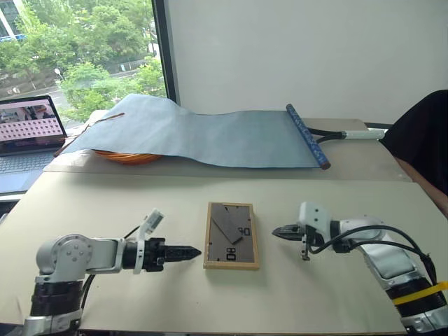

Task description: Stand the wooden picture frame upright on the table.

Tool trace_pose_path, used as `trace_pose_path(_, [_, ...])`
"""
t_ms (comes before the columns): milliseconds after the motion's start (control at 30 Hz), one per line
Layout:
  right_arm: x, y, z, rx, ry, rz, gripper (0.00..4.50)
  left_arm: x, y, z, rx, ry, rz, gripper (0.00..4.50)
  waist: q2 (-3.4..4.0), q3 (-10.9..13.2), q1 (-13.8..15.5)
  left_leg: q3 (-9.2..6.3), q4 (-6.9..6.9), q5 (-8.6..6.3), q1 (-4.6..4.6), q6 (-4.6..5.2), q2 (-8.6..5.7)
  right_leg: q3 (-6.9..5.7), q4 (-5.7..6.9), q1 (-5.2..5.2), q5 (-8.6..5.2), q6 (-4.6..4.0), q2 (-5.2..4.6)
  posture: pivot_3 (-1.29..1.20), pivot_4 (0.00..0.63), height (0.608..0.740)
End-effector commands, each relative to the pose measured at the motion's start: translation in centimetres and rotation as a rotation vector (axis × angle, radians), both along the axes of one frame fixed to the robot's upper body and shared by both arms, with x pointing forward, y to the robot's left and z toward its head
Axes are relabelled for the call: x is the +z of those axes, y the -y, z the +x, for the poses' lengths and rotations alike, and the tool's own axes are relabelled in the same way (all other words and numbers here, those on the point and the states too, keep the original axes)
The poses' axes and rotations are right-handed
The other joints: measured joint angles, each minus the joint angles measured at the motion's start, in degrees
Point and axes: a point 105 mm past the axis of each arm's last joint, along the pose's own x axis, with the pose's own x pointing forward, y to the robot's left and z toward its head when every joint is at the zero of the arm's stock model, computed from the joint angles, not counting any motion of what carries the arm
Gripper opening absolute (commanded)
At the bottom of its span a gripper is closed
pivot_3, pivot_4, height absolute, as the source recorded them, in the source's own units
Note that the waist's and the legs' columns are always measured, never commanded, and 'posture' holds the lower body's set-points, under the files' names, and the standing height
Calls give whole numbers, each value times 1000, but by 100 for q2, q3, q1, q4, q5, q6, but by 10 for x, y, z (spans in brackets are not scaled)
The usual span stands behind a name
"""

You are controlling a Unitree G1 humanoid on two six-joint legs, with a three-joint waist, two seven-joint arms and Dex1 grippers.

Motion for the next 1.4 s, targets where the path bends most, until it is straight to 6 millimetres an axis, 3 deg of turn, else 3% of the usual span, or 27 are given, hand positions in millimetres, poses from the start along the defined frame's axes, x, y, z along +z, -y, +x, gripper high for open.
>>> trace_pose_path(33, [-3, -9, -1, 56, 29, -5, 0, -19, 13, -1, 10, -66, 49, 4435, 21, -14, 13, 0, 0, 0, 1, 0, -3, 0, 0, 2, 0, 0, -2, 0, 150, 715])
trace_pose_path(300, [-15, -32, -8, 106, -3, 47, 0, -26, 58, -1, -11, -125, -59, 4435, 36, -39, 88, 0, 0, 2, 72, -3, -23, 0, -11, 54, -22, 42, -21, 0, 150, 715])
trace_pose_path(633, [-19, -38, -12, 96, -14, 61, 0, -6, 62, 9, 62, -144, -247, 4435, 34, -53, 86, 0, -9, -1, 89, -3, -26, 0, -22, 97, -25, 44, -24, 0, 150, 715])
trace_pose_path(733, [-19, -39, -12, 95, -15, 62, 0, -5, 60, 13, 97, -150, -259, 3829, 33, -52, 60, -1, -11, -1, 88, -3, -26, 0, -22, 95, -26, 43, -24, 0, 150, 715])
trace_pose_path(933, [-19, -42, -13, 100, -18, 63, 0, 5, 60, 22, 162, -143, -315, 1569, 32, -52, 21, -1, -14, -1, 88, -5, -26, 0, -23, 94, -27, 41, -24, 0, 150, 715])
trace_pose_path(1000, [-18, -39, -13, 94, -18, 60, 0, 10, 57, 25, 183, -136, -332, 1151, 31, -51, 14, -1, -14, -2, 88, -5, -26, 0, -26, 94, -27, 41, -24, 0, 150, 715])
trace_pose_path(1100, [-9, -26, -12, 58, -17, 62, 0, 19, 48, 27, 197, -117, -352, 1156, 29, -50, 11, -1, -18, -3, 84, -7, -26, 0, -28, 89, -27, 41, -24, 0, 150, 715])
trace_pose_path(1233, [34, 13, 4, -113, -28, 158, 0, 30, 36, 22, 158, -86, -344, 1155, 28, -46, 25, 0, -17, -4, 64, -9, -26, 0, -31, 70, -26, 38, -27, 0, 150, 715])
trace_pose_path(1333, [76, 17, 3, -123, -105, 323, 773, 33, 33, 16, 103, -67, -314, 1155, 30, -44, 33, 0, -14, -1, 18, -12, -28, 0, -30, 21, -12, 16, -29, 0, 150, 715])
trace_pose_path(1400, [101, 2, -1, -68, -147, 434, 1423, 33, 35, 13, 63, -53, -279, 1155, 30, -44, 13, 0, -16, 0, 4, -13, -28, 0, -30, 6, -7, 9, -28, 0, 150, 715])
